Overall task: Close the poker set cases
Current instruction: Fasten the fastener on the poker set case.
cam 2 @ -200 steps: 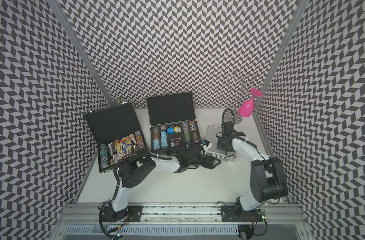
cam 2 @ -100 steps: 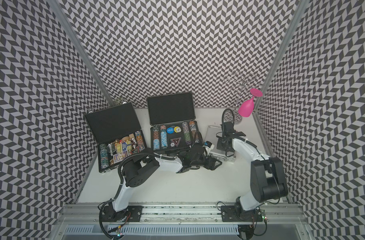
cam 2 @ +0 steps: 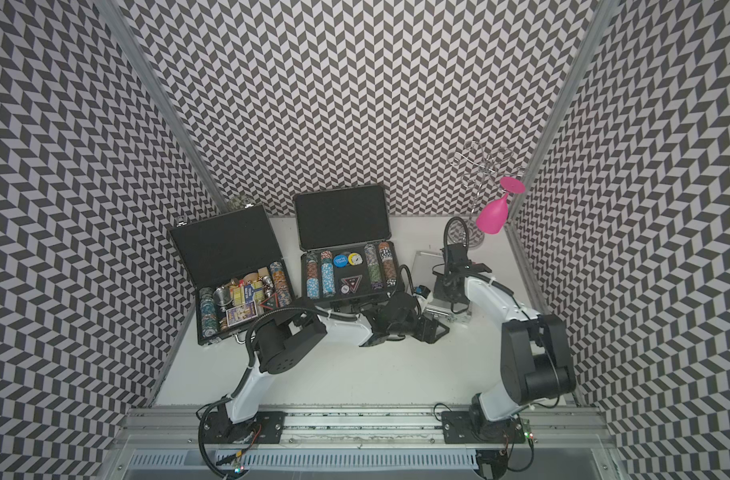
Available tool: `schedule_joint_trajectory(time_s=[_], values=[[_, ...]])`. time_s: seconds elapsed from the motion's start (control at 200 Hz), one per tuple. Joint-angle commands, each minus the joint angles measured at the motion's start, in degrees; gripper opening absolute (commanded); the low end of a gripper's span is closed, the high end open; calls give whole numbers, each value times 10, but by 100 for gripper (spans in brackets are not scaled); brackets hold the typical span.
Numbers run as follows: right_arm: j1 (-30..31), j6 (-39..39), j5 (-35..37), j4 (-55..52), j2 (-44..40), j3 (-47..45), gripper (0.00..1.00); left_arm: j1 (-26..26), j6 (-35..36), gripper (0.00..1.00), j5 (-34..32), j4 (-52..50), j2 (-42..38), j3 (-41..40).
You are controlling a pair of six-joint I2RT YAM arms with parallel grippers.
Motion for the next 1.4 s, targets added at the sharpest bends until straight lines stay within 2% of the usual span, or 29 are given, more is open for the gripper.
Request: schedule_joint_trajectory(time_s=[0.0, 0.446, 0.571, 0.821, 1.131, 1.327, 1.392], values=[[6, 1, -19, -39, 28, -15, 0, 8, 2, 84, -51, -23, 18, 18], [5, 2, -23, -36, 29, -15, 0, 6, -6, 84, -145, -81, 3, 17], [5, 0, -25, -35, 28, -20, 0, 4, -1, 84, -137, -97, 18, 39], [6, -1, -25, -35, 27, -20, 0, 2, -21, 85, -116, -78, 25, 30], [5, -2, -22, -34, 27, -25, 0, 23, -79, 84, -34, 64, -6, -48], [5, -1, -23, -31, 29, -26, 0, 25, -69, 83, -9, 64, -8, -38], [5, -1, -23, -32, 28, -25, 0, 23, -67, 83, -22, 43, -7, -31]])
